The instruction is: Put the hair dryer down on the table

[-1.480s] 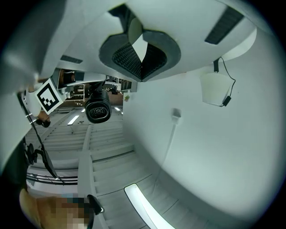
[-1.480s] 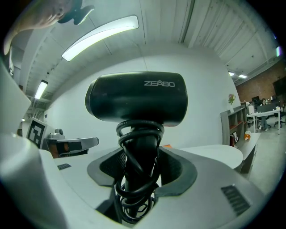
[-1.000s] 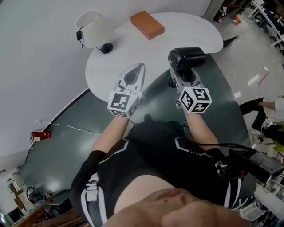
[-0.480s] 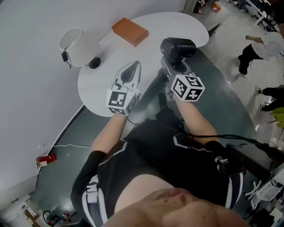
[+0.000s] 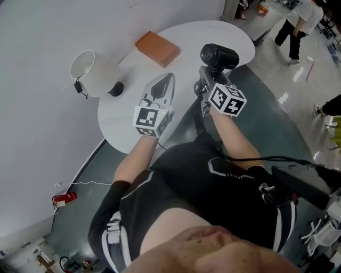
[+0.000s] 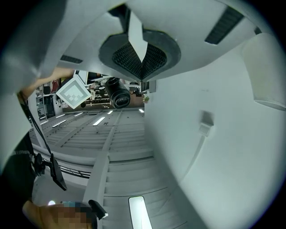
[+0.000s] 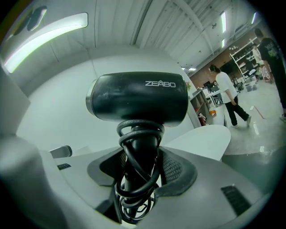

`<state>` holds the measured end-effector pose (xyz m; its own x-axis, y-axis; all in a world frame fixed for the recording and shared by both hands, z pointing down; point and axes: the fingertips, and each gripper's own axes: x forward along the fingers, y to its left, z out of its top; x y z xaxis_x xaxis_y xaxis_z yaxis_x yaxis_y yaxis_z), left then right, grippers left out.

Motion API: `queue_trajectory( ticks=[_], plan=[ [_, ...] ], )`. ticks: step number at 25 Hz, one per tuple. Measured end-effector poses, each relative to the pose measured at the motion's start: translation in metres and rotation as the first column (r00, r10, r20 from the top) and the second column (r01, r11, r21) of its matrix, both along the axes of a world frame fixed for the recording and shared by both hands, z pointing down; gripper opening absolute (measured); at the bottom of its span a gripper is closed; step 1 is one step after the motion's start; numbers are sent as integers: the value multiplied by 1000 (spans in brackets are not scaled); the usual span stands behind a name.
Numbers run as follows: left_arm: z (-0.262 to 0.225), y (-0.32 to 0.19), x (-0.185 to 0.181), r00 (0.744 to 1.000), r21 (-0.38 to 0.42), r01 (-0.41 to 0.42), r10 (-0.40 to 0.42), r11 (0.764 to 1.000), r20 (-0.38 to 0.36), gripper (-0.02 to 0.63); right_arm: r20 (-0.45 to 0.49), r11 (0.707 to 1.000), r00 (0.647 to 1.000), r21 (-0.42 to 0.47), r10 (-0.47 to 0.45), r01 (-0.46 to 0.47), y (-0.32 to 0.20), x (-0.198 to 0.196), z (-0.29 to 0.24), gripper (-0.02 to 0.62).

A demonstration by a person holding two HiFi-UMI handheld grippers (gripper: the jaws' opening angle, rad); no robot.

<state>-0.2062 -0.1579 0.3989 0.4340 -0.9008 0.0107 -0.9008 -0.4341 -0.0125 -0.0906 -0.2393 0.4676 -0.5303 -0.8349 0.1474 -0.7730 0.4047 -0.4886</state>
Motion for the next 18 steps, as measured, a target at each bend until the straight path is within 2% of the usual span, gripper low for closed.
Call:
queue_trajectory(
  ticks=[18],
  plan=[
    [24, -138, 34, 997, -93, -63, 68, 994, 46, 32, 21, 978, 988, -144, 154, -149, -153, 36, 55, 232]
  ],
)
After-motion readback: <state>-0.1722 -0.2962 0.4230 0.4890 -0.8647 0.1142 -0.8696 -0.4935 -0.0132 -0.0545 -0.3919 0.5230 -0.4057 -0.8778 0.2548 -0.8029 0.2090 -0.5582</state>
